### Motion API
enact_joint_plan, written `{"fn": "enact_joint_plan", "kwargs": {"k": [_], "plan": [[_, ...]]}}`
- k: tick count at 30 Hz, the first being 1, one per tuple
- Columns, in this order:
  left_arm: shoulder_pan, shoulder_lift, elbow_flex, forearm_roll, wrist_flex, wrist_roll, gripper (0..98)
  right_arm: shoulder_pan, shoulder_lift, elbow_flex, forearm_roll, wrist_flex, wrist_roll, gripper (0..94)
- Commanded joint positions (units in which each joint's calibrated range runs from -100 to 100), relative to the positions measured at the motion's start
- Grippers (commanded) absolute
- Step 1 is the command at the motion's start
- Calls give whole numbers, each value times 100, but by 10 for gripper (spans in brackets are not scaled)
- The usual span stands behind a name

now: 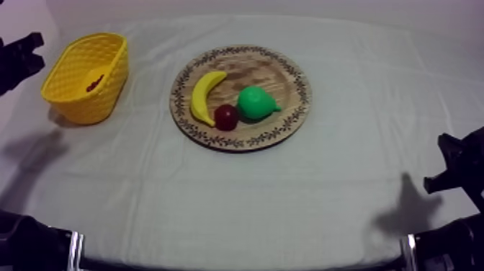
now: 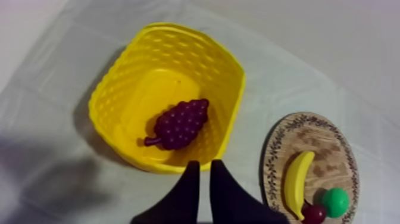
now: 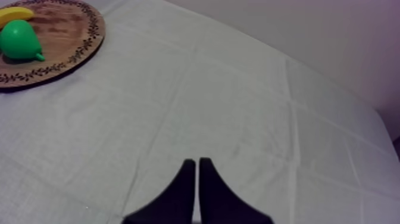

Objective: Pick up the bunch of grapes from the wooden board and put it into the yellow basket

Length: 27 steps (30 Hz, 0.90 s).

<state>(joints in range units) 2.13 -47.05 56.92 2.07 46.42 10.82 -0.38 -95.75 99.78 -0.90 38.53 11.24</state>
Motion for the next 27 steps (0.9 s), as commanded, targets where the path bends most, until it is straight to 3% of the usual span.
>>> {"fn": "enact_joint_plan", "kwargs": {"k": [1,8,16,21,27], "plan": [[79,-877,603,-15,-215,-53,12,0,0,0,-1,2,1,3],[98,-2114,1630,-102,-448,-546,1,0,0,0,-1,2,-1,3],[78,-3290,2628,-184,-815,-571,0,0,0,0,-1,2,-2,3],[78,-3982,3152,-180,-871,-985,0,0,0,0,-1,2,0,3],[-43,-4610,3748,-206,-772,-1063,0,0,0,0,-1,2,2,3]]}}
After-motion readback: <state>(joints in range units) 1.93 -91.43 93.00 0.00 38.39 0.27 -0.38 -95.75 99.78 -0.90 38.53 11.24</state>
